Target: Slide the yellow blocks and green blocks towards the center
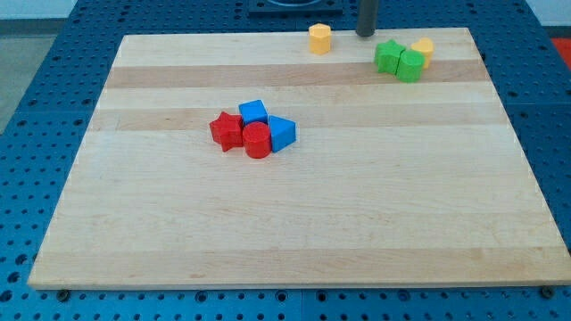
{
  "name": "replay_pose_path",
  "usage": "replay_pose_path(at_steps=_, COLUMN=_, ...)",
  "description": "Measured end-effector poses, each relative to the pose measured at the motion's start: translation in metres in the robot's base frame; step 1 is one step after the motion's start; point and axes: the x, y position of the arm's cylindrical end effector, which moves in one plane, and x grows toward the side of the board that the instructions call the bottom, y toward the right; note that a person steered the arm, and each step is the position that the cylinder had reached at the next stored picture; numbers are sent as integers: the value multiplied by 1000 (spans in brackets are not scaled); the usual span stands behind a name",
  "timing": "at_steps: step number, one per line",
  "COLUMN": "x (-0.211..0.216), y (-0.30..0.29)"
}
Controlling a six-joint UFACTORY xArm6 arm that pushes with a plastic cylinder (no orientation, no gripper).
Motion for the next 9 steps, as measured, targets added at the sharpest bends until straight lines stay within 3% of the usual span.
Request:
replay_pose_path(at_steps=2, x=4, y=-170)
replay_pose_path(at_steps=3, x=47, y=-159)
replay_pose_path(at_steps=4, x=88, y=-109)
replay_pose_path(at_steps=5, x=38, y=-172)
replay_pose_path(at_steps=6, x=12, y=-170)
replay_pose_path(at_steps=8, x=94, y=-63)
replay_pose_path(at_steps=9, x=31, y=-50)
